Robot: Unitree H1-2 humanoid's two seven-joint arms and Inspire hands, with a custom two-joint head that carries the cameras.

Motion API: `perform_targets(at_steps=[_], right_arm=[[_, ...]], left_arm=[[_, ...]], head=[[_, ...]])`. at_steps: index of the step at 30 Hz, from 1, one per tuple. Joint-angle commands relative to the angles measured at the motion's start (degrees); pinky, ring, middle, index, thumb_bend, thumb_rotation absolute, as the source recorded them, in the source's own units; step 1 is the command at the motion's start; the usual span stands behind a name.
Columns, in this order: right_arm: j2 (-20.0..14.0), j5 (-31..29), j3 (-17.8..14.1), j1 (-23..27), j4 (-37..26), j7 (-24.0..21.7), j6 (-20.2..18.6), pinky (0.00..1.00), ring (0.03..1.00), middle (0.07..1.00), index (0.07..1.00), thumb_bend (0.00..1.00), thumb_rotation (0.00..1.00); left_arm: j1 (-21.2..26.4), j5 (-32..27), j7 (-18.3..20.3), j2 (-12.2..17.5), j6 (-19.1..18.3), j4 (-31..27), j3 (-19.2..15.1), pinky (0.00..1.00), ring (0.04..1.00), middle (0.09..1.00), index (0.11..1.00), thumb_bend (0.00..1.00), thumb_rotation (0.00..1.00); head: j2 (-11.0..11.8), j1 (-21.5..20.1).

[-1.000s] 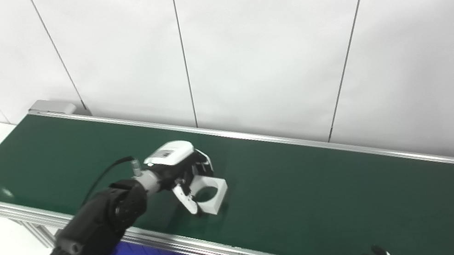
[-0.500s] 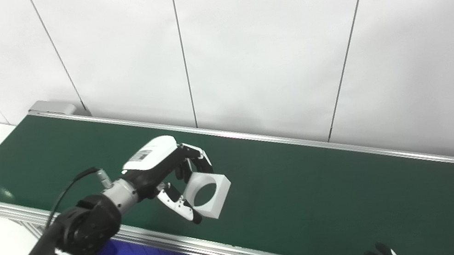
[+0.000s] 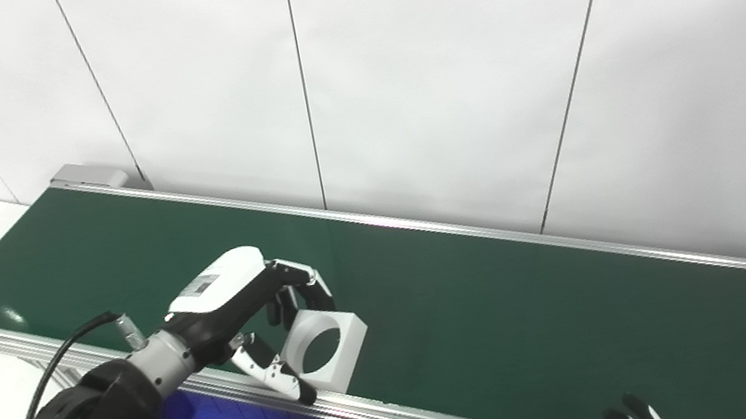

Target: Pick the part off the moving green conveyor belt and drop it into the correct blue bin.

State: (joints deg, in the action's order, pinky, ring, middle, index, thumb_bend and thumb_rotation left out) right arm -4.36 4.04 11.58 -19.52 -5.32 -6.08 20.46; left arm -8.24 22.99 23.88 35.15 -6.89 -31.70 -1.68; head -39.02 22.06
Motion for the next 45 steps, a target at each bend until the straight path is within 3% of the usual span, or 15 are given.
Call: perform_targets(at_steps=[1,12,20,30,37,45], right_arm=[[-0.18,-1.15,-0.28,0.09,-2.86,-0.52,-0.99,0.8,0.842,0.881,0.947,0.64,0.51],[-2.55,-3.66,-1.89,0.03,-8.17,-1.54,-4.8,0.76,0.817,0.855,0.923,0.66,0.48],[-3.79,-5.45,-3.24,0.38,-10.27,-2.26,-7.06,0.74,0.8,0.838,0.91,0.69,0.45],[-4.28,-6.31,-4.21,0.92,-11.03,-2.82,-8.65,0.73,0.791,0.834,0.907,0.74,0.5],[-4.25,-6.68,-4.52,0.94,-10.97,-2.79,-8.85,0.73,0.787,0.832,0.905,0.75,0.5],[-4.36,-6.82,-4.74,1.04,-10.99,-2.98,-8.77,0.73,0.791,0.835,0.907,0.76,0.5]], left_arm=[[-0.17,-0.77,0.15,0.67,-1.68,-2.85,-1.31,0.37,0.407,0.472,0.519,0.5,0.0],[-4.81,0.2,1.72,-1.87,-6.0,-5.67,0.0,0.39,0.421,0.475,0.511,0.5,0.0],[-7.24,1.44,0.69,-3.39,-4.02,-3.59,1.29,0.37,0.41,0.458,0.517,0.5,0.0],[-10.18,4.46,-3.14,-7.5,-1.35,4.39,4.66,0.3,0.369,0.457,0.522,0.5,0.0],[-10.14,7.34,-4.68,-8.31,0.48,11.56,7.06,0.33,0.387,0.473,0.516,0.5,0.0],[-9.98,9.7,-9.41,-9.06,4.77,19.37,8.67,0.33,0.38,0.472,0.52,0.5,0.0]], head=[[-0.94,0.65],[-7.49,3.78],[-10.86,5.39],[-12.03,5.69],[-11.97,5.29],[-11.97,5.45]])
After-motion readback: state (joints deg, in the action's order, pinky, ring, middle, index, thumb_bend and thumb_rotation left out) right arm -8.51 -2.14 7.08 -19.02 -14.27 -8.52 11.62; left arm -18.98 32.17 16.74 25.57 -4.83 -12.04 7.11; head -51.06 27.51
